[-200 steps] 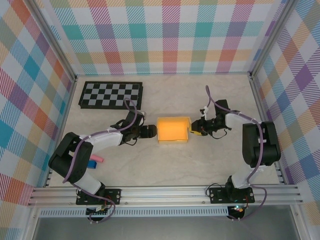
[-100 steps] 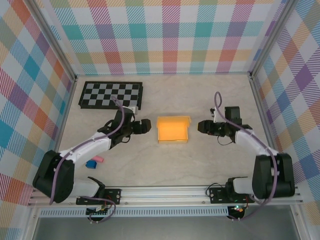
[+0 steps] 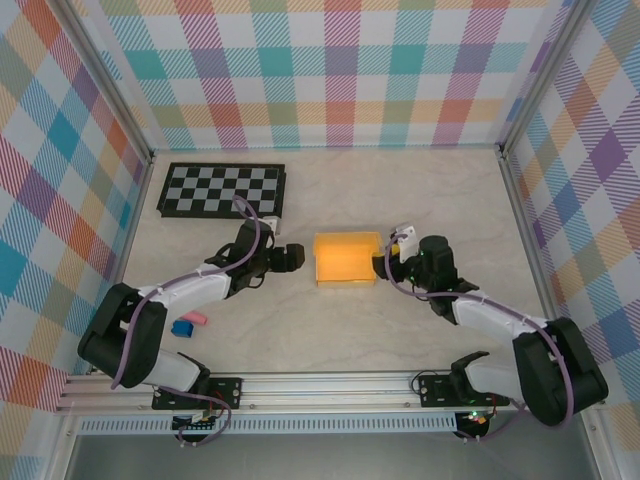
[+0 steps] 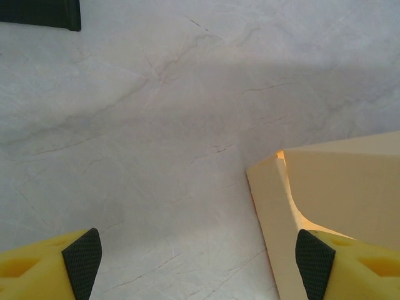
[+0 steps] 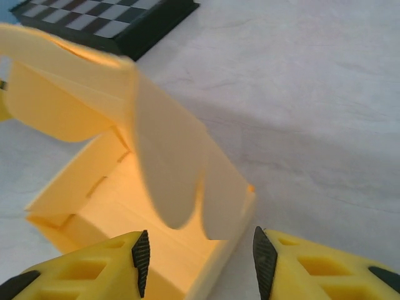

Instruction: Fold the paper box

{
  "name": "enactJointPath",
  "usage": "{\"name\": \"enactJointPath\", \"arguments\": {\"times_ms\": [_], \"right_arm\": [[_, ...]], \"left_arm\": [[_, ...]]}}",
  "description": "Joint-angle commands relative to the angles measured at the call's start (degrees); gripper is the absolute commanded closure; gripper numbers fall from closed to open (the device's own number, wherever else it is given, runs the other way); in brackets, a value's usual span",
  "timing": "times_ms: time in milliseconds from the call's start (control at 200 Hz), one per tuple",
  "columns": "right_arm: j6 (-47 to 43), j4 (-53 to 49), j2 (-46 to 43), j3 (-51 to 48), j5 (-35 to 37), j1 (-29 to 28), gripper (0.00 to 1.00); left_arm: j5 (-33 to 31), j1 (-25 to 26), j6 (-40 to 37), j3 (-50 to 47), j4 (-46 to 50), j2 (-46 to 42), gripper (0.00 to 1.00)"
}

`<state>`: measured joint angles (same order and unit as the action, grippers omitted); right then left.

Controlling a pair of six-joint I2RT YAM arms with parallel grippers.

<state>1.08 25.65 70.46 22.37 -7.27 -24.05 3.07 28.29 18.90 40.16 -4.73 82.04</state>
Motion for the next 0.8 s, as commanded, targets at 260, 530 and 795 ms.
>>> {"name": "enactJointPath", "arguments": {"times_ms": [260,530,795], "right_arm": [[-9.72,21.81,8.83,-2.34,6.99,-5.57,0.7],[-11.55,18.37,8.67,-1.2,3.69,-6.27,0.73],[-12.75,10.97,5.53,-0.62,-6.24,-6.31,0.73]], "left_arm": [[0.91,-0.8,-3.16,-3.48,-10.49,-1.51,0.16],[3.9,-0.61,-1.64,-0.18,-13.16,5.05,0.18],[5.5,-0.22,-0.46,-0.7,-14.33,6.7,0.18]]}}
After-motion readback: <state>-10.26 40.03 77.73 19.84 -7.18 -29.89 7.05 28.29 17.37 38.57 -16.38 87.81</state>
